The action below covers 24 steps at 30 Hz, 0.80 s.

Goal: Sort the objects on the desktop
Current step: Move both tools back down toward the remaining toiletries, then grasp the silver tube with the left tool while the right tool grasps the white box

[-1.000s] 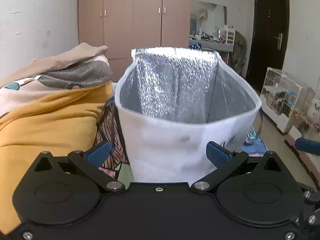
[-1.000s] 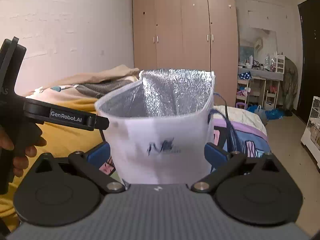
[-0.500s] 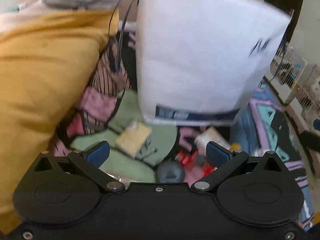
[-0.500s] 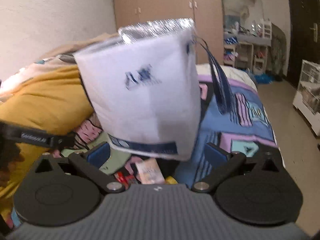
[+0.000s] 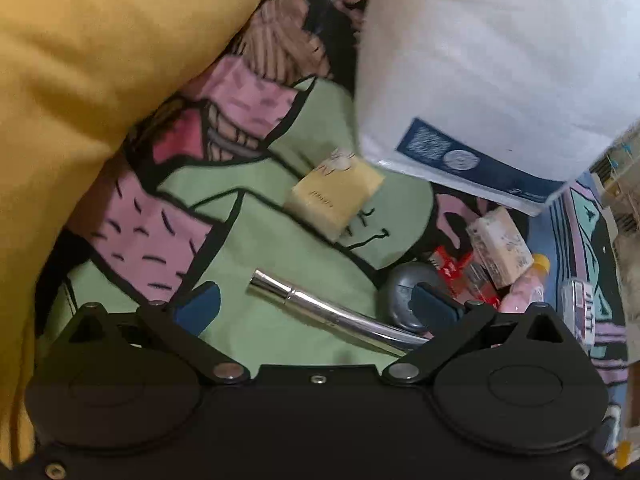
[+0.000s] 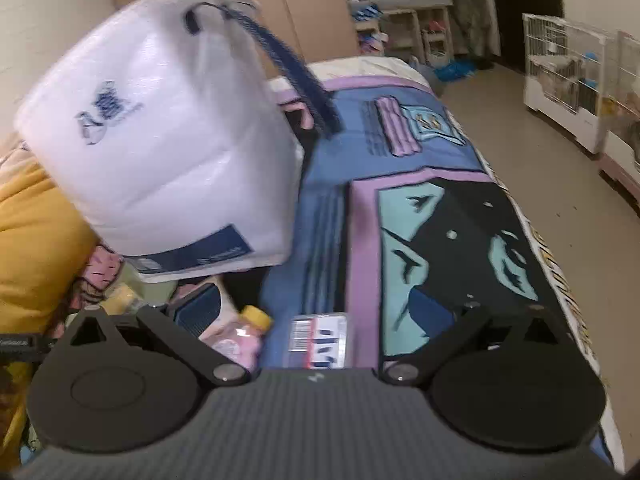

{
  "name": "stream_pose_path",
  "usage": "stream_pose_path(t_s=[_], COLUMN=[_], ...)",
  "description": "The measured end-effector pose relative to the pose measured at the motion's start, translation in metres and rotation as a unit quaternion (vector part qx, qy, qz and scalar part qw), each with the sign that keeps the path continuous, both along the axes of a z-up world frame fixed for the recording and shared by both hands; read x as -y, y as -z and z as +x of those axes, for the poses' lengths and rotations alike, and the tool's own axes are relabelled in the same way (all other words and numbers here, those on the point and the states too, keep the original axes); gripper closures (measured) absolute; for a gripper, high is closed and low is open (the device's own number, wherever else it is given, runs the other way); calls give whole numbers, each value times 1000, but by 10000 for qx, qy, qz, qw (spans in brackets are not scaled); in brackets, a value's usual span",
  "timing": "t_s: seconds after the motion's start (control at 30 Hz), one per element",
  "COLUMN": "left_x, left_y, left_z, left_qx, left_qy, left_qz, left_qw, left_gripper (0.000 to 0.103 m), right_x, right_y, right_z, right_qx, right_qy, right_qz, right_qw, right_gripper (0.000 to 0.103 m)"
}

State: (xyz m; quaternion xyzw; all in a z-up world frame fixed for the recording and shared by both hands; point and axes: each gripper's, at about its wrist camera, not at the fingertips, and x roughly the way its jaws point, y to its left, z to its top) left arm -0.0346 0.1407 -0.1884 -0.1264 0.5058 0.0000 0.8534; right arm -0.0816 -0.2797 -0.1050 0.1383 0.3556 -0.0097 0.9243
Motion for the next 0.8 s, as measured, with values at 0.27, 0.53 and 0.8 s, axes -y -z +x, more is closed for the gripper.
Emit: stream_pose_path(t_s=[0.27, 0.53, 0.8], left_x=[-12, -1, -1], left_y=[26, 41, 61], left_z=[10, 24, 38], left_qx=[-526, -731, -1029], left_qy=[-417, -541, -733], left_qz=[-208, -165, -294], left_qw=[9975, 9957, 9916], left_gripper=[1, 1, 2], right_x=[-37, -45, -50], right_y=[27, 48, 69], right_z=[21, 33, 48], right_qx=[-528, -959, -1316], right_qy=[-409, -448, -355], right_qz=[-493, -713, -716], right_qw=[9965, 9918, 9881], right_gripper=[0, 0, 0])
